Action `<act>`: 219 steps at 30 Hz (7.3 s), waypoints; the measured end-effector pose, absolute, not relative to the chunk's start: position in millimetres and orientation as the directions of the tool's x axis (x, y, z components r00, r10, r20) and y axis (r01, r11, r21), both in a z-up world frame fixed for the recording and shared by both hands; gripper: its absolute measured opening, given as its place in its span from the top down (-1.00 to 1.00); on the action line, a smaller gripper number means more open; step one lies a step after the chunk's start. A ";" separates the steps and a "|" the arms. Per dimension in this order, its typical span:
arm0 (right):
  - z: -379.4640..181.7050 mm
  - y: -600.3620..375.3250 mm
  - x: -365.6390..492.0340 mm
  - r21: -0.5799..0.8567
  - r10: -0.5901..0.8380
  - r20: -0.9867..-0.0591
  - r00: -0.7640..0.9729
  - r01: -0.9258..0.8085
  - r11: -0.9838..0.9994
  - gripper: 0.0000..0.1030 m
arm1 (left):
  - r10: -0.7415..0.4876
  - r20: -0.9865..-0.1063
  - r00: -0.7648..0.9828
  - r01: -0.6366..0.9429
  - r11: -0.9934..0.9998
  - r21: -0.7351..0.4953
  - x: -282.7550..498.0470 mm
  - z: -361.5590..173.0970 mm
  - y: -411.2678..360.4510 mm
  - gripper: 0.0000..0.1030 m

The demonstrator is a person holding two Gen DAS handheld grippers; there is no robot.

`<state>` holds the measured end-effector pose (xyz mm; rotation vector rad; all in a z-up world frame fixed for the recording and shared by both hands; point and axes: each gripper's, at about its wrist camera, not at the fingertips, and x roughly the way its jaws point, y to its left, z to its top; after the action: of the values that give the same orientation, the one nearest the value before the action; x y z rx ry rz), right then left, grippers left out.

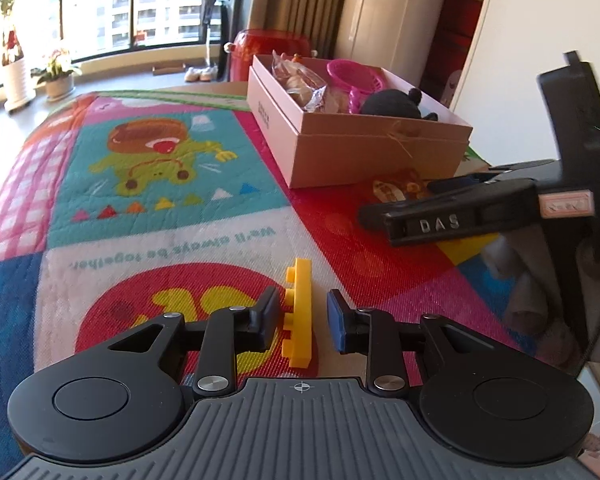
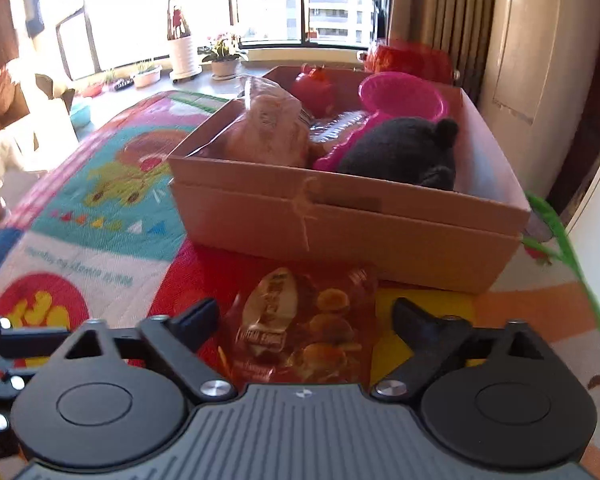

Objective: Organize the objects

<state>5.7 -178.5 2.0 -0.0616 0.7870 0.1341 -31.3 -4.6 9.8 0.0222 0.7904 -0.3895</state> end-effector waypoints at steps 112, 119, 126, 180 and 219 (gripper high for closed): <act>-6.2 -204.0 -17.7 0.001 0.029 -0.640 0.768 -0.037 0.999 -1.00 | 0.001 -0.626 0.780 0.008 1.000 0.011 2.8 -3.6 -19.4 -0.92; -7.1 -203.4 -15.5 -0.003 0.035 -0.637 0.770 -0.047 0.999 -1.00 | 0.025 -0.627 0.779 -0.015 1.000 0.021 8.2 -4.2 -24.2 -0.96; -7.2 -204.6 -14.7 0.011 0.043 -0.637 0.770 -0.047 0.999 -1.00 | 0.019 -0.626 0.779 -0.016 1.000 0.011 7.9 -3.8 -24.3 -0.96; -7.9 -204.3 -14.8 0.007 0.038 -0.633 0.774 -0.043 0.999 -1.00 | 0.018 -0.626 0.779 -0.015 1.000 0.010 10.6 -4.6 -22.9 -0.96; -7.6 -204.5 -15.0 0.008 0.038 -0.633 0.773 -0.043 0.999 -1.00 | 0.018 -0.627 0.779 -0.014 1.000 0.011 12.4 -5.5 -22.6 -0.96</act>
<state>-15.0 -204.5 -7.6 -0.0075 0.6852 0.0441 12.4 -22.6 -5.5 0.0054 0.6772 0.0173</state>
